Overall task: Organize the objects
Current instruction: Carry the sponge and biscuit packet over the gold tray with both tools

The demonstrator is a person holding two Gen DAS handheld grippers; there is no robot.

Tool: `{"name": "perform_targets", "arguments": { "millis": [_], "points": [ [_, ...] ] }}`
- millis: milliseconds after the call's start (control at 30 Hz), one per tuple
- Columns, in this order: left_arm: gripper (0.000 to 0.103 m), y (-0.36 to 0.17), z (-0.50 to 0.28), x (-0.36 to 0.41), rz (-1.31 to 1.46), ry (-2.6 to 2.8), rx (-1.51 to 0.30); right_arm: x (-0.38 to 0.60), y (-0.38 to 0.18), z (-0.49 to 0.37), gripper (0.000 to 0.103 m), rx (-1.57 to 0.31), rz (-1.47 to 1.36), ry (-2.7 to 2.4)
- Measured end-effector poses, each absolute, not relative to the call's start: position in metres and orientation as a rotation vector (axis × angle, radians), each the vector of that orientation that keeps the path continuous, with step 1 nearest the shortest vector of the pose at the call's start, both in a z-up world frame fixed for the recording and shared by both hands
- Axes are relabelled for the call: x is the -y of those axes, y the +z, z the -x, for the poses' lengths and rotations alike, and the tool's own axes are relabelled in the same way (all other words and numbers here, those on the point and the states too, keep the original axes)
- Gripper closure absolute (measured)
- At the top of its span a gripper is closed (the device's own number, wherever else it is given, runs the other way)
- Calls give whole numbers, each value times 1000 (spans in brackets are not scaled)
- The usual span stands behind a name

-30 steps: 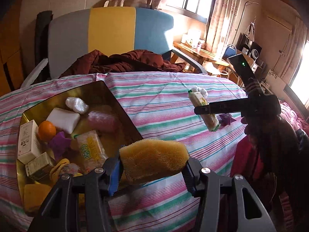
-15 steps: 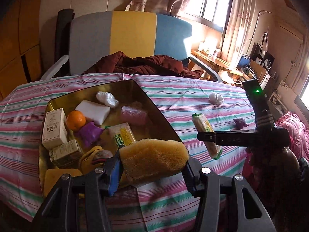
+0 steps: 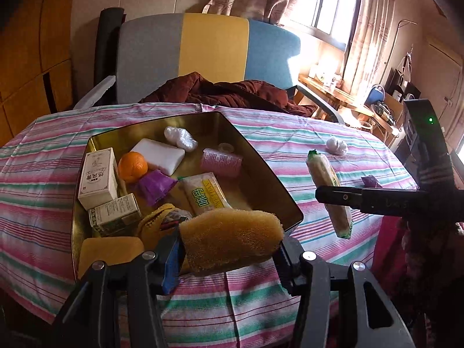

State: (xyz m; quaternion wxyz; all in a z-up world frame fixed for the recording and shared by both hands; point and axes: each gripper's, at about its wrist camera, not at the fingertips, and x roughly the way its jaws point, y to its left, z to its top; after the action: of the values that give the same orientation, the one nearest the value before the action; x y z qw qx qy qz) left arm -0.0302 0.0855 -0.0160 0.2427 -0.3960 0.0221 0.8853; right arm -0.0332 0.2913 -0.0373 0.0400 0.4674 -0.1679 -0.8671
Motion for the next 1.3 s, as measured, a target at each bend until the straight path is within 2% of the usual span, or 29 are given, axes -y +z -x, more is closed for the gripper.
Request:
{"name": "perform_targets", "arguments": {
  "millis": [367,833,1300],
  "points": [
    [49,-15,33,-59,1090,2450,-6,-251,-39,38,53,454,-1416,-2584],
    [49,-8,53,15,1143,2554,228,-224,-36,70,53,383,-1396,-2574],
    [49,0,90,-29,1104,2500,148,-229,-39,93,53,417,-1394,-2585]
  ]
}}
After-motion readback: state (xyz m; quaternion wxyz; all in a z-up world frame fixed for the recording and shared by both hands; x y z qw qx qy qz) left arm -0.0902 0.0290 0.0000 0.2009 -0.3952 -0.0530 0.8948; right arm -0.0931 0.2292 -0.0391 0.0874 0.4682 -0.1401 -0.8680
